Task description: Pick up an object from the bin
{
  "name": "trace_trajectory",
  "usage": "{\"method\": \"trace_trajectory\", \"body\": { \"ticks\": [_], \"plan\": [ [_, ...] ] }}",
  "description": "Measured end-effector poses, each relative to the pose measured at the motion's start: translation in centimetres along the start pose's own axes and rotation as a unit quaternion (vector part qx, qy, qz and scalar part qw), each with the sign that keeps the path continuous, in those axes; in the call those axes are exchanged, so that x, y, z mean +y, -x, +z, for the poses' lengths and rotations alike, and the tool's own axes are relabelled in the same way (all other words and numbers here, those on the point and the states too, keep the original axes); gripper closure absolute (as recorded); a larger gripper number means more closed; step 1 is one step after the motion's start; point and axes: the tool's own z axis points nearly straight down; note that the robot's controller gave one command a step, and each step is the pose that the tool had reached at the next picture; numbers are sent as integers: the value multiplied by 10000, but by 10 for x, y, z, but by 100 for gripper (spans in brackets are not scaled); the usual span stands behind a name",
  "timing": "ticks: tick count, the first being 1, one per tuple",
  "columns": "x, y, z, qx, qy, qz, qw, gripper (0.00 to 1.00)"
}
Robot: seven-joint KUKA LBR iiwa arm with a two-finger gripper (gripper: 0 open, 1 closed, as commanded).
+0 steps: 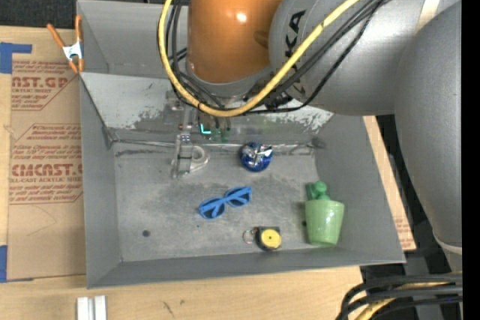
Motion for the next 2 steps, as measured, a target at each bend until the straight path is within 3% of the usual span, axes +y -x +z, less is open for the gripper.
{"method": "trace_trajectory", "body": {
  "ticks": [1,2],
  "plan": [
    [-92,-47,40,-2,-22,162,9999,0],
    [-127,-72,131,13,-11,720,9974,0]
  ]
}}
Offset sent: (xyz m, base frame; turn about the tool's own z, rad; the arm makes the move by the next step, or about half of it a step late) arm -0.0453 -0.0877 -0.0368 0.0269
